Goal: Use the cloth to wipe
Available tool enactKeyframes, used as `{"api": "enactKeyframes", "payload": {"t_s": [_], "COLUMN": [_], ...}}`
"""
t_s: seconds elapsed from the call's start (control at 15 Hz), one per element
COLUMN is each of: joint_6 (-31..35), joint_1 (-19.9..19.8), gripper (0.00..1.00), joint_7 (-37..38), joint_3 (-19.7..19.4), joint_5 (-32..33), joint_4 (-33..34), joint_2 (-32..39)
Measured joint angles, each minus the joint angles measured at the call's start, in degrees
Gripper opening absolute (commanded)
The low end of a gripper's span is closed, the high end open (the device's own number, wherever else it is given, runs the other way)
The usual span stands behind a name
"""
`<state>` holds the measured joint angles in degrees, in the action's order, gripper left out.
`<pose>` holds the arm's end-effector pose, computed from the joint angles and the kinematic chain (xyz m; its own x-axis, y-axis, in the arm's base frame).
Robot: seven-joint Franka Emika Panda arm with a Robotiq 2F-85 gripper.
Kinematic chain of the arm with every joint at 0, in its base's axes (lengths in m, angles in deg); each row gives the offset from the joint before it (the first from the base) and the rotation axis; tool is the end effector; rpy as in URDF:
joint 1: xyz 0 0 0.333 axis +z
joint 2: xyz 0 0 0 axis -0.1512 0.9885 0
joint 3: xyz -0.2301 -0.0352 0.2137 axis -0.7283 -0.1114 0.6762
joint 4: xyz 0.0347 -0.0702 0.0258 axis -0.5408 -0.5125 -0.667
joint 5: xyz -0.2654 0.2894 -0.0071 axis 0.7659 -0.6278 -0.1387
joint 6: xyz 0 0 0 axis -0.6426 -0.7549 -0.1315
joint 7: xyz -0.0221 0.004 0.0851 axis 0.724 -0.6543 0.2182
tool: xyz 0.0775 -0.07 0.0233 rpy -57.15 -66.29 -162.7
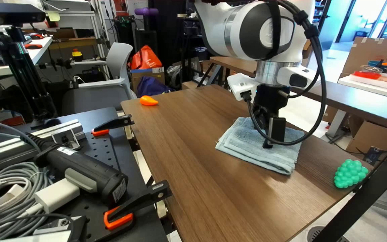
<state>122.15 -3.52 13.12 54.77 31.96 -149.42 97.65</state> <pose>0.6671 -0.0471 0.1007 0.8725 -0.4881 0.0218 -0.4874 -0.8665 0.1082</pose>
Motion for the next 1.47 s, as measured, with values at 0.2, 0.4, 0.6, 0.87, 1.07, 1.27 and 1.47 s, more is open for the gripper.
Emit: {"api": "enactKeyframes", "payload": {"t_s": [0.2,0.4,0.6,0.87,1.07,1.27,1.47], "joint_6": [-0.23,2.72,9.59,17.6,22.43,26.08,26.09], "joint_1": [-0.8,-2.48,0.46,5.45,9.44,12.93,13.25], "gripper": [1.0,1.0,1.0,1.0,1.0,1.0,1.0], "joint_7": [-1.64,-6.18,-6.1,-6.26,-6.51,-6.7,-7.65], "joint_3": [-0.27,-1.18,-3.24,-6.76,-8.89,-9.61,-7.66], "joint_5": [0.24,2.26,7.6,13.0,15.94,16.36,15.73], "joint_4": [1.16,-1.88,-9.01,-19.21,-26.45,-31.99,-34.8], "joint_2": [1.47,0.63,-2.04,-5.81,-8.63,-10.87,-13.03]}}
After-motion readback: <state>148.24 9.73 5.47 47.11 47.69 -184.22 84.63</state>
